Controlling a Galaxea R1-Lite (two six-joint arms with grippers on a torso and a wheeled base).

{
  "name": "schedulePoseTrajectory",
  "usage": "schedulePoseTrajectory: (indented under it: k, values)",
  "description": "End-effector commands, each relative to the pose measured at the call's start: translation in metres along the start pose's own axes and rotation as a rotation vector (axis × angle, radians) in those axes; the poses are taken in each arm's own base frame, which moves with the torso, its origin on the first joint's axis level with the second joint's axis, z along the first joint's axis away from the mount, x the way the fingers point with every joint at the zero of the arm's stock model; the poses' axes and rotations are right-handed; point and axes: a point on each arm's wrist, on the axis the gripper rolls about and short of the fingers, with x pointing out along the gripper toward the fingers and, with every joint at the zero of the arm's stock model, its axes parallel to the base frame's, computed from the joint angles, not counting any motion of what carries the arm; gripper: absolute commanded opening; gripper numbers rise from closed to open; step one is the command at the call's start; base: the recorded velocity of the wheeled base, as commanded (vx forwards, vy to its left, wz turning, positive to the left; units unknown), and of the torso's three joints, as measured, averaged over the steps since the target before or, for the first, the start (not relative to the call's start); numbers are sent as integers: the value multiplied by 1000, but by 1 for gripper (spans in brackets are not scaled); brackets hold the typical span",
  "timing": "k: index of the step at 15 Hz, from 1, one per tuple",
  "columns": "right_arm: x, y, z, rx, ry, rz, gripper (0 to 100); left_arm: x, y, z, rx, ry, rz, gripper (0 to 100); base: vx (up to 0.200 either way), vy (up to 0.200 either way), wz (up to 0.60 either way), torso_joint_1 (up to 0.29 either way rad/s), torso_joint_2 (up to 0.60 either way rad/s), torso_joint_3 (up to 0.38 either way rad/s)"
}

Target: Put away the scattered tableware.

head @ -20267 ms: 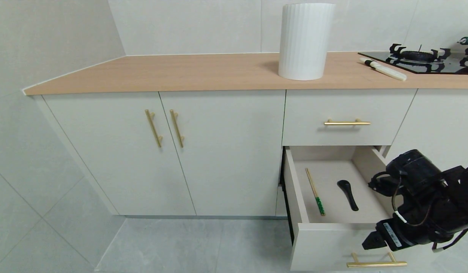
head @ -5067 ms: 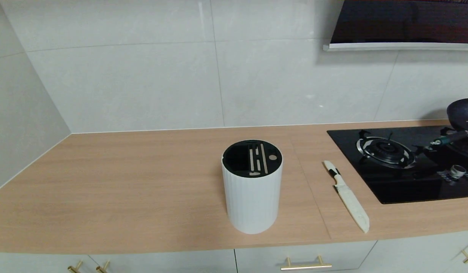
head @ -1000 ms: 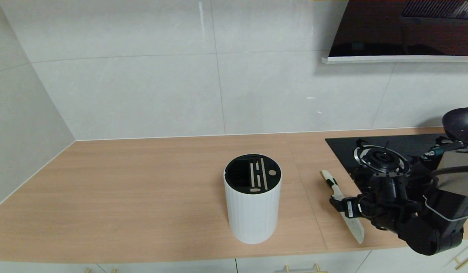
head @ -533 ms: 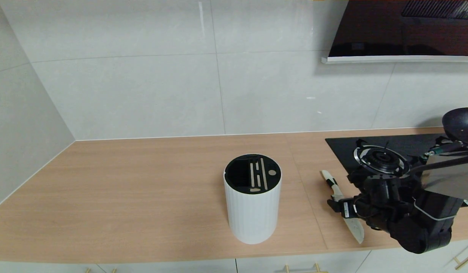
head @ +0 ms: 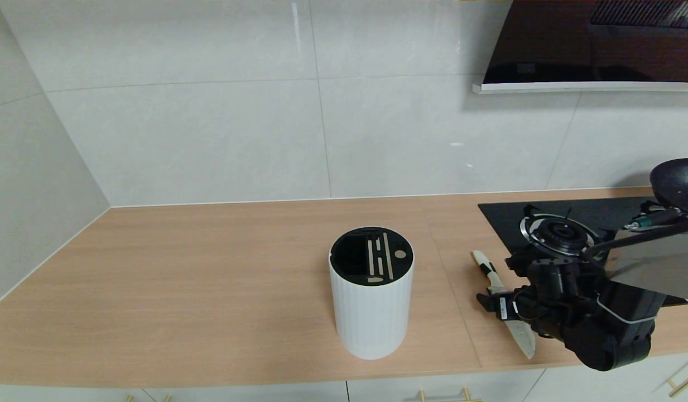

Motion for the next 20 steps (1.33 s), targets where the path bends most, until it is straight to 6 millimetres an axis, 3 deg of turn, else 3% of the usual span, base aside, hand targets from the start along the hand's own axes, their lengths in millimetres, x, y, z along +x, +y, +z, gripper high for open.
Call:
schedulePoseTrajectory:
  k: [1,7,8,20]
  values:
    - [1,0,-1,-1,3,0,100,0,0,0,0,0,0,100,0,0,0,0,0,0]
    - [4,0,-6,-5,14,0,100,0,0,0,0,0,0,100,0,0,0,0,0,0]
    - [6,0,-8,-5,19,-2,0,0,0,0,0,0,0,100,0,0,0,0,0,0]
    - [9,0,-12,-8,15,-16,0,0,0,0,0,0,2,100,0,0,0,0,0,0]
